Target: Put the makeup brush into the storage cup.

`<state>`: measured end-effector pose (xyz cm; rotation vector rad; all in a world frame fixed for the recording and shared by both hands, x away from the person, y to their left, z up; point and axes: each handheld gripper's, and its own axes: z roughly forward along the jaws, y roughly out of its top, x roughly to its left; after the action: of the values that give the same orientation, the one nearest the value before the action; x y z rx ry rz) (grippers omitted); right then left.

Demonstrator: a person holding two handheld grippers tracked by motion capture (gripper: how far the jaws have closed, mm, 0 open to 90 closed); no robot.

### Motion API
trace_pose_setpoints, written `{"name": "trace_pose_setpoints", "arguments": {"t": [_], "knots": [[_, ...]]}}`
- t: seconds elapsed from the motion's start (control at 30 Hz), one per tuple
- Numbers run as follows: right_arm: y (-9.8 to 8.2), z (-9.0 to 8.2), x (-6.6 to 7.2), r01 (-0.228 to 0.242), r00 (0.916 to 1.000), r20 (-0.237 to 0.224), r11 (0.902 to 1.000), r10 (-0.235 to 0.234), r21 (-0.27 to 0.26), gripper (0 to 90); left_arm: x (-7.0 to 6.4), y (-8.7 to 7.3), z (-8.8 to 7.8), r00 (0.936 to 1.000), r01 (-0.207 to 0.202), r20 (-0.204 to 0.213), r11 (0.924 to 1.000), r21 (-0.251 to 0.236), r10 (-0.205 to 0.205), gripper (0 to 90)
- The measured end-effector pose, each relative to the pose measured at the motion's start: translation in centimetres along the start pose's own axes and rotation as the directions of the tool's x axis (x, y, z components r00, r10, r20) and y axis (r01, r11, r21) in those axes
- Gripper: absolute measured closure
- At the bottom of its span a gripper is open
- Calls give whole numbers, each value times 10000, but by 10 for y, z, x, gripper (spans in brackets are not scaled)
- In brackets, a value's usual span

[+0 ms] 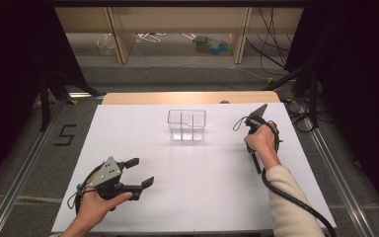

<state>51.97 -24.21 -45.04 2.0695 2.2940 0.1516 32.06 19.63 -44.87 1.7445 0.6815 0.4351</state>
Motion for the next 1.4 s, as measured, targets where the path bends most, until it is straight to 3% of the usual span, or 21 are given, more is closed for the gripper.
{"name": "trace_pose_setpoints", "arguments": {"t": [0.1, 0.13, 0.17, 0.3, 0.33, 0.4, 0.43, 0.5, 0.53, 0.6, 0.63, 0.73, 0.77, 0.8, 0.87, 0.97, 1.07, 1.13, 1.2, 1.27, 1.4], "knots": [[1, -2, 0, -120, 9999, -84, 9996, 122, 274, 786, 1, 0, 0, 9999, -146, 33, 9999, 11, 146, 163], [0, -2, -3, 149, 9999, -58, 9996, -147, 225, 786, -1, 0, 0, 9998, 185, -22, 9998, 21, -185, 164], [0, -1, -1, -207, 9996, -192, 9998, 209, 70, 787, -1, 0, 0, 9998, 175, -32, 9998, 26, -175, 164], [1, -2, -2, -167, 9996, -208, 9997, 170, 164, 787, -1, 0, 0, 9998, 183, -37, 9998, 31, -183, 164], [0, -1, -1, -209, 9996, -215, 9997, 207, -104, 787, -1, 0, 0, 9998, 181, -39, 9998, 36, -181, 164], [0, 0, -3, 81, 9998, -152, 9997, -84, -213, 788, -1, -1, 0, 9998, 192, -41, 9998, 41, -192, 164], [1, -4, -2, -163, 9996, -241, 9998, 165, 113, 787, -1, -1, 0, 9998, 198, -46, 9998, 42, -198, 164], [1, -4, -2, -130, 9996, -238, 9999, 131, 37, 787, -1, -1, 0, 9998, 208, -36, 9998, 37, -208, 164], [-1, -6, -4, 142, 9996, -244, 9999, -142, -4, 788, -1, -1, 0, 9998, 217, -39, 9998, 29, -217, 164], [-1, -7, -4, 181, 9992, -350, 9990, -195, -409, 787, -1, -1, 0, 9997, 220, -42, 9998, 30, -220, 164], [-1, -10, -2, -119, 9991, -408, 9995, 107, -283, 788, -1, -1, 0, 9998, 217, -46, 9998, 38, -216, 164], [-3, -12, -3, -101, 9986, -531, 9990, 77, -444, 788, -1, -1, 0, 9998, 212, -51, 9998, 36, -212, 164], [-4, -11, -6, 343, 9980, -499, 9951, -391, -927, 787, -1, -1, 0, 9998, 211, -56, 9998, 38, -211, 164], [-5, -13, -4, -84, 9983, -575, 9980, 48, -624, 787, 0, -1, 0, 9998, 216, -52, 9998, 31, -216, 164], [-6, -11, -9, 418, 9971, -591, 9931, -485, -1100, 787, -1, -1, 0, 9998, 215, -55, 9998, 35, -215, 164], [-7, -15, -6, -339, 9975, -646, 9958, 284, -846, 787, 0, -1, 1, 9998, 185, 18, 9998, -29, -185, 164], [-9, -17, -8, -267, 9971, -740, 9943, 191, -1029, 787, 0, -1, 1, 9999, 157, -31, 9999, 39, -157, 164], [-10, -17, -12, 257, 9970, -682, 9891, -359, -1448, 787, 0, -1, 1, 9999, 123, -40, 9999, 35, -123, 164], [-12, -20, -10, 0, 9965, -832, 9892, -123, -1469, 787, 0, -1, 1, 9999, 121, -39, 9999, 34, -121, 164], [-12, -22, -11, 277, 9956, -832, 9841, -429, -1755, 787, 1, -1, 1, 10000, 57, -26, 10000, 39, -57, 164], [-14, -26, -9, 233, 9938, -1025, 9806, -439, -1945, 787, 1, -1, 1, 10000, 51, -39, 10000, 40, -51, 164]]}}
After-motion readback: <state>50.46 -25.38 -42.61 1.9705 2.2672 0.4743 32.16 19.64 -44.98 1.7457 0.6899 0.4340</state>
